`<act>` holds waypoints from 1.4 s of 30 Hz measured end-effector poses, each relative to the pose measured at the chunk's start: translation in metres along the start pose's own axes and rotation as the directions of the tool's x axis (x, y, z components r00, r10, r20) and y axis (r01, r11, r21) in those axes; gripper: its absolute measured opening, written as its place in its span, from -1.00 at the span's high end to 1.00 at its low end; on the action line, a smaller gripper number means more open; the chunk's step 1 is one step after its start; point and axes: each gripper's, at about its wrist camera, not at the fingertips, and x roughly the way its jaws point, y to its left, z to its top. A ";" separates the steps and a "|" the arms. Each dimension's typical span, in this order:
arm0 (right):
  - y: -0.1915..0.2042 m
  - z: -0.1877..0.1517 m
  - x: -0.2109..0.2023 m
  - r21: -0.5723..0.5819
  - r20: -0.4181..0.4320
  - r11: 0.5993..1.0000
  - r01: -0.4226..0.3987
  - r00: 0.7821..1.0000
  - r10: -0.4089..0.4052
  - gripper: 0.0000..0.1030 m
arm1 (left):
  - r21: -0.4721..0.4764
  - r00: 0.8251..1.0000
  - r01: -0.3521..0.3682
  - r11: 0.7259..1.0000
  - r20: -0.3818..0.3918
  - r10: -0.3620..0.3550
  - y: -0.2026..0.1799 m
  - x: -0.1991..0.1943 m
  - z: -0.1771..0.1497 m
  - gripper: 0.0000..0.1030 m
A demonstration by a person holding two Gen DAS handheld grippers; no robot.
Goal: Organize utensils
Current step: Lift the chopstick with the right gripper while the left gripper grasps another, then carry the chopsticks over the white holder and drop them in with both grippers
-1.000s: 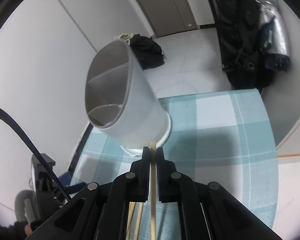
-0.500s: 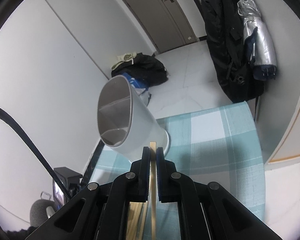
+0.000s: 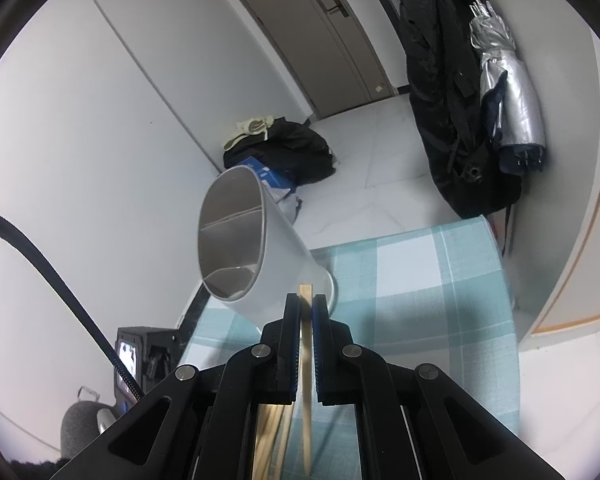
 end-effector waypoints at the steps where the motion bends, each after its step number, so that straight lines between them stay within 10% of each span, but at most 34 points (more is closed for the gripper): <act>1: 0.001 0.000 0.000 -0.007 0.003 1.000 0.003 1.000 -0.003 0.90 | -0.010 1.000 0.003 1.000 0.006 -0.003 0.001 -0.001 0.003 0.98; 8: 0.019 -0.005 -0.004 -0.077 0.035 0.997 -0.006 0.999 0.009 0.90 | 0.008 0.987 0.040 0.999 0.158 -0.041 0.005 -0.046 0.017 0.98; 17: 0.047 -0.014 -0.018 -0.159 0.105 0.987 -0.005 0.994 0.021 0.90 | 0.043 0.923 0.133 0.990 0.357 -0.140 0.004 -0.107 0.011 0.98; 31: 0.082 -0.015 -0.031 -0.232 0.194 0.973 -0.007 0.980 0.054 0.91 | 0.093 0.897 0.208 0.974 0.380 -0.228 0.017 -0.143 0.018 0.98; 42: 0.090 0.019 -0.035 -0.236 0.218 0.972 -0.021 0.973 0.073 0.91 | 0.188 0.843 0.294 0.937 0.412 -0.347 0.012 -0.199 0.052 0.98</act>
